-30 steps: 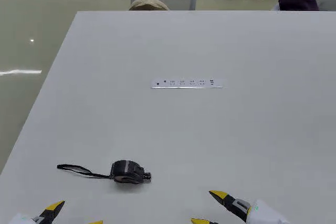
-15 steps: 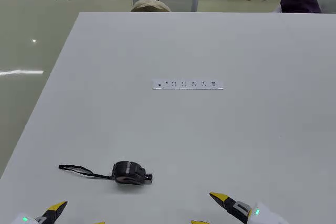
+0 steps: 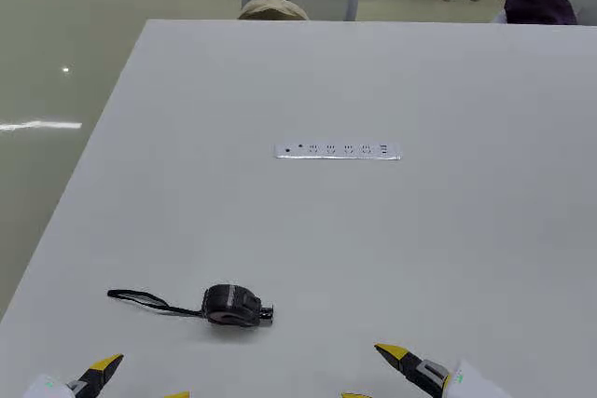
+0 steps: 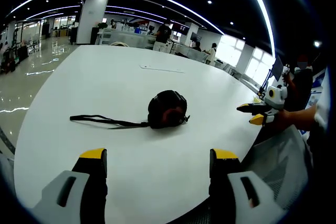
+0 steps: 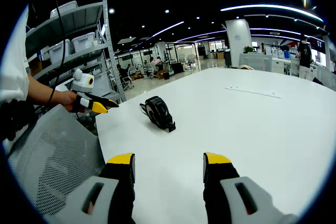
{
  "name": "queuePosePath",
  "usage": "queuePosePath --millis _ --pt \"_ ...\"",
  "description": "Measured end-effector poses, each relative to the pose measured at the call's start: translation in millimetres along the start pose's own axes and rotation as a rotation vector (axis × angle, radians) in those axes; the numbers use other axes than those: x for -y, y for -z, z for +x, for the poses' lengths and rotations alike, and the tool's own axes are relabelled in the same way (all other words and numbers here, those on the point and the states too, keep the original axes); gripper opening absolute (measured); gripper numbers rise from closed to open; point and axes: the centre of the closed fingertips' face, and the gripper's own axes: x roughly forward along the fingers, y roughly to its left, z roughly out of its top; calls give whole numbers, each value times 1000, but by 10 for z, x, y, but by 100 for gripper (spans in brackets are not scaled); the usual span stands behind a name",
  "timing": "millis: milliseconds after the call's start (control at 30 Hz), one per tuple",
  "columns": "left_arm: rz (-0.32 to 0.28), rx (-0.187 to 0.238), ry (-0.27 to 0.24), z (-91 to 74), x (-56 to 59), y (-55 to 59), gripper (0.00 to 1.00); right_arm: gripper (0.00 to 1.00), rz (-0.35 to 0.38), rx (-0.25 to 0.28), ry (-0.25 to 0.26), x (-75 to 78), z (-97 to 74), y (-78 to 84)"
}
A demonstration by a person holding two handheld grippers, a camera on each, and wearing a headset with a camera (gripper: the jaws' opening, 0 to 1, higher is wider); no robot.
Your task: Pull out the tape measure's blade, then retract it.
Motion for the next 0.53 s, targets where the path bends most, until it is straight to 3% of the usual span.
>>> queuePosePath --millis 533 --pt "-1 4 2 -1 -3 7 78 52 3 4 5 3 -17 4"
